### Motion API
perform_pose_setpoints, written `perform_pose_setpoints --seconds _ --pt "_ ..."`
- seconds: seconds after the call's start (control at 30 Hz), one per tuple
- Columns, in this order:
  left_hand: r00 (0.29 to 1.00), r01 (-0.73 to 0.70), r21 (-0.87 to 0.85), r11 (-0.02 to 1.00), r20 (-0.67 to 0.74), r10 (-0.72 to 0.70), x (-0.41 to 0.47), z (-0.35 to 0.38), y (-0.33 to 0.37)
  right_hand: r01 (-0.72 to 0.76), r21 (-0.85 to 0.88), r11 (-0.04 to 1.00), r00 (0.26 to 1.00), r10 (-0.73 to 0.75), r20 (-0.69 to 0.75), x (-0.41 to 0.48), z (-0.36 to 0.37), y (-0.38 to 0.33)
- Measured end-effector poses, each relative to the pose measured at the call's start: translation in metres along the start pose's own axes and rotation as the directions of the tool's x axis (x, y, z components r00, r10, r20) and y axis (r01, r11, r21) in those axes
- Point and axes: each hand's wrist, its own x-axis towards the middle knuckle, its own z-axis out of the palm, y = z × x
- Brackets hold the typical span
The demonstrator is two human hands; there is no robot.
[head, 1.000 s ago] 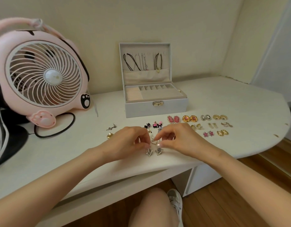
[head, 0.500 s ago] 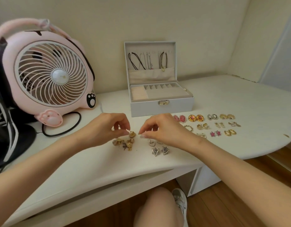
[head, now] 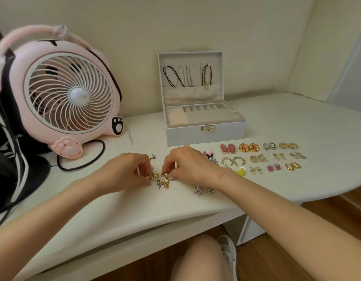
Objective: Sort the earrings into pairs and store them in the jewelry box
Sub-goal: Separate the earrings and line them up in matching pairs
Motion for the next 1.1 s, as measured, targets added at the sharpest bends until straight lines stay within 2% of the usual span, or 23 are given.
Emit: perform_pose_setpoints --seconds 0.2,0.4,0.6,0.8,0.93,1.1 --pt "0.995 -0.02 -0.013 1.0 -0.098 0.019 0.0 0.004 -0.001 0.005 -0.064 0.998 0.999 -0.008 -0.049 -0.003 -0.002 -0.001" --pt "0.975 -0.114 -0.052 0.992 -0.199 0.101 0.002 0.006 0.03 -0.049 -0.038 0.998 0.986 0.043 -0.163 -0.031 -0.028 0.016" --pt "0.955 -0.266 -0.069 0.961 -0.152 0.254 0.011 0.02 0.075 -0.151 0.037 0.988 0.971 0.156 -0.183 -0.082 -0.043 0.048" --pt "0.924 -0.362 -0.05 0.931 -0.151 0.352 0.023 0.035 0.113 -0.252 0.013 0.968 0.957 0.251 -0.146 -0.116 -0.046 0.064" --pt "0.917 -0.373 0.0 0.928 -0.152 0.369 0.032 0.048 0.125 -0.28 -0.028 0.96 0.955 0.275 -0.113 -0.126 -0.045 0.068" --pt "0.925 -0.36 0.008 0.933 -0.133 0.357 0.038 0.056 0.126 -0.315 -0.087 0.945 0.943 0.302 -0.139 -0.129 -0.044 0.07"
